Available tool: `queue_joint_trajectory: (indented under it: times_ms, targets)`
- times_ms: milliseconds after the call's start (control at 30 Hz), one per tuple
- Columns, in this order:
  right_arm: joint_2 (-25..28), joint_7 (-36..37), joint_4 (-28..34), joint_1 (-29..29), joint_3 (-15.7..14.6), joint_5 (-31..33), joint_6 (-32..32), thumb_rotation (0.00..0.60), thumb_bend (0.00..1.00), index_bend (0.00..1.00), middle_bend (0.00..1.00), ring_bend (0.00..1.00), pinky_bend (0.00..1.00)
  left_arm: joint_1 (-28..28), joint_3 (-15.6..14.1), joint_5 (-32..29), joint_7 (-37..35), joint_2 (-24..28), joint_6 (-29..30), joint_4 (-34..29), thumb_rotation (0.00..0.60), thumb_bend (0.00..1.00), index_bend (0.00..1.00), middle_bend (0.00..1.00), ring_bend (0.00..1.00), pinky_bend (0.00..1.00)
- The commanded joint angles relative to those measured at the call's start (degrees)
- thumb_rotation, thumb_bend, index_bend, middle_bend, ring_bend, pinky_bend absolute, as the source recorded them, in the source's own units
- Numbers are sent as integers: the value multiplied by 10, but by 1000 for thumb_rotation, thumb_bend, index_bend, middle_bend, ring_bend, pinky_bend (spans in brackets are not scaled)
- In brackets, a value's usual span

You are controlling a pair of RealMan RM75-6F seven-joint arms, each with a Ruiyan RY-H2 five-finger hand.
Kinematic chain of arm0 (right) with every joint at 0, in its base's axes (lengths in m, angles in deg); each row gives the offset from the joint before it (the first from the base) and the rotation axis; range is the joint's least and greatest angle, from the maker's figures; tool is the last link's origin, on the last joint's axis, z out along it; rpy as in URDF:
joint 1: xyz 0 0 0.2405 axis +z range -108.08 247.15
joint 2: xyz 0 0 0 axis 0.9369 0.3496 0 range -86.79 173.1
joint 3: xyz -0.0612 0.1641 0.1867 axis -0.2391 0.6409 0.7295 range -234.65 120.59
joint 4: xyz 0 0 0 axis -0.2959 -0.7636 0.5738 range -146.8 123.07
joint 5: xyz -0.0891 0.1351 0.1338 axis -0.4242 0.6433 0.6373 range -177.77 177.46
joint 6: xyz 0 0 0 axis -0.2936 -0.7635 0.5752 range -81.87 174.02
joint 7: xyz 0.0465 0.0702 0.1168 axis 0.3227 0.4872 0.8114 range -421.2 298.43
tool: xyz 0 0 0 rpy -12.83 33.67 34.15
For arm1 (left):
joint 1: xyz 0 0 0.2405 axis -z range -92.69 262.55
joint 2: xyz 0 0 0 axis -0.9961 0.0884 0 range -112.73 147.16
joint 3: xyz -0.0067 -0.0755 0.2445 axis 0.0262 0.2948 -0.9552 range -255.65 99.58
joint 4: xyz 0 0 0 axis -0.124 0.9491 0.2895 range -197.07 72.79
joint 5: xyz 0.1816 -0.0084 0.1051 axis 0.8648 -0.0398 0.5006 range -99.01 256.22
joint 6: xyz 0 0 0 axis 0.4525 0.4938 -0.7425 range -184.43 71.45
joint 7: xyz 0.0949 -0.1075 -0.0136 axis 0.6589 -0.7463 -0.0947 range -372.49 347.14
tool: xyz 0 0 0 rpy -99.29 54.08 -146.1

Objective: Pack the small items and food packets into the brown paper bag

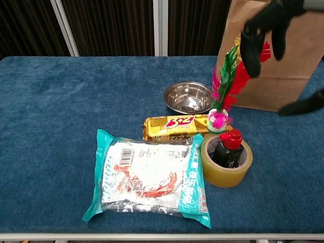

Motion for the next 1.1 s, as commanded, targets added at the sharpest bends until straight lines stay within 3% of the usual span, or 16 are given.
queue_joint_trajectory:
  times_ms: [33, 167, 333, 533, 667, 833, 1100]
  targets:
    - [-40, -11, -46, -31, -26, 7, -6, 600, 0, 488, 468, 353, 456, -1, 0, 0, -1, -1, 2, 2, 600, 136, 84, 59, 0, 118]
    - [-84, 2, -92, -53, -29, 22, -24, 600, 0, 477, 465, 345, 457, -3, 1, -2, -5, -3, 4, 6, 600, 137, 84, 59, 0, 119]
    - [-157, 29, -172, -98, -33, -22, -98, 600, 0, 384, 410, 279, 429, -4, 0, -1, -9, -7, 5, 13, 600, 137, 84, 59, 0, 118]
    - [-211, 98, -255, -143, -49, -51, -157, 600, 0, 382, 396, 268, 422, -4, -1, 2, -14, -7, 5, 17, 600, 136, 84, 59, 0, 118]
    - [-217, 132, -264, -134, -49, -56, -137, 600, 0, 348, 368, 240, 402, -2, -1, 4, -10, -6, 5, 15, 600, 138, 84, 59, 0, 118]
    - [-232, 104, -214, -93, -23, -82, -92, 600, 0, 334, 361, 232, 386, 0, 3, 0, -5, -6, 3, 8, 600, 137, 84, 59, 0, 118]
    - [-289, 7, -186, -39, 37, 5, -3, 600, 0, 333, 362, 238, 385, -4, 4, -4, -15, -4, 5, 11, 600, 136, 84, 59, 0, 118]
